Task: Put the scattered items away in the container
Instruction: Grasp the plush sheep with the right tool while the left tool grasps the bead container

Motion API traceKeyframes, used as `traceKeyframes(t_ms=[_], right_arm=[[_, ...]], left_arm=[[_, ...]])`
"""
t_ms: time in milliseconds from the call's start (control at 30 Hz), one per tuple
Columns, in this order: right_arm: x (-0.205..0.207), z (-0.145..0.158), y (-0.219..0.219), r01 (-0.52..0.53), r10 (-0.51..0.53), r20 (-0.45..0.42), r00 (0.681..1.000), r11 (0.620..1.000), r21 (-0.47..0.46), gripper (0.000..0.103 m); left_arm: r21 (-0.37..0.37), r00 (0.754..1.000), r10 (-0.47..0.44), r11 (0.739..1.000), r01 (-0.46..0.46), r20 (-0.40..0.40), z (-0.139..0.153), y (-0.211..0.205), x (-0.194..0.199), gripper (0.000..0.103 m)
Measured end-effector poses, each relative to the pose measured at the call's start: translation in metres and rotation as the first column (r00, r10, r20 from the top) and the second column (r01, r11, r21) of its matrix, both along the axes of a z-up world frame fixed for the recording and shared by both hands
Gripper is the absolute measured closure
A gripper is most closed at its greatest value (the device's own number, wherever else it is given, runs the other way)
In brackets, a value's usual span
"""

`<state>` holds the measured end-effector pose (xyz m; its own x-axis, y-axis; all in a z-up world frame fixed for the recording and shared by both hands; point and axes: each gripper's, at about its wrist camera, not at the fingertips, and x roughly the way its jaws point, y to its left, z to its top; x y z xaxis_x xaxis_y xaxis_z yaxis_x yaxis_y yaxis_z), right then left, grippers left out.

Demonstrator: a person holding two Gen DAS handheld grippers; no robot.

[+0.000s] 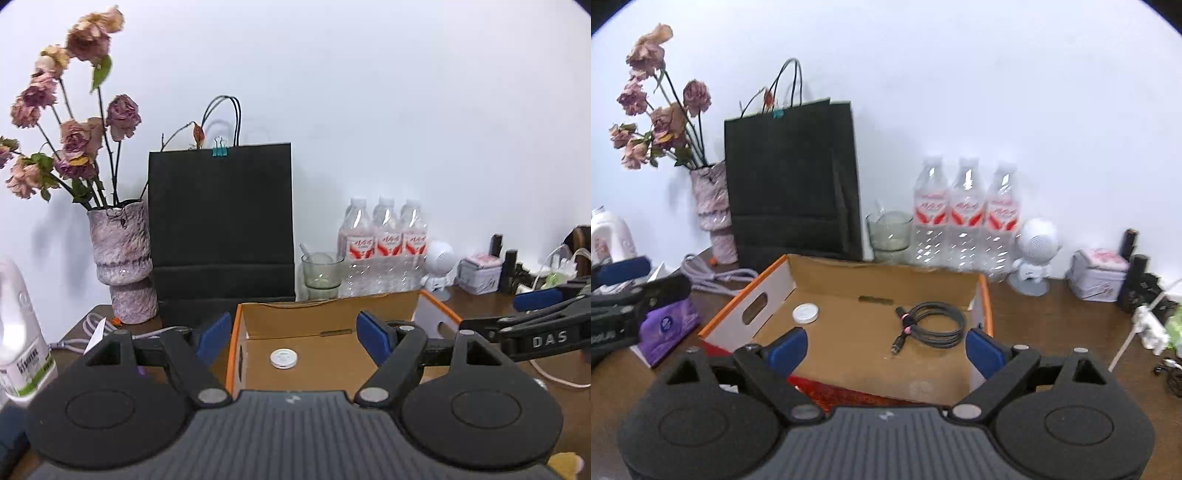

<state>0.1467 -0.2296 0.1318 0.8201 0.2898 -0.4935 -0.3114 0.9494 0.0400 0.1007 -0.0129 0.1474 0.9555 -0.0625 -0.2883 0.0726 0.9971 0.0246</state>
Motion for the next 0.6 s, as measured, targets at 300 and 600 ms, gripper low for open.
traceKeyframes(t_ms=[300,600], right_arm=[[-0.097,-0.002,-0.015,-0.045,0.042,0.121,0.992,0.999,0.027,0.01],[-0.152,-0.09,-0.067,0.2,-0.152,-0.204,0.967,0.951,0.236,0.015]], left_arm=[[0.061,0.996,-0.071,0.996,0.068,0.05,-0.027,0.023,-0.109,0.001],[-0.048,0.971,-0.172,0.985,0.166,-0.164,-0.087,0.041,-0.118,0.012]])
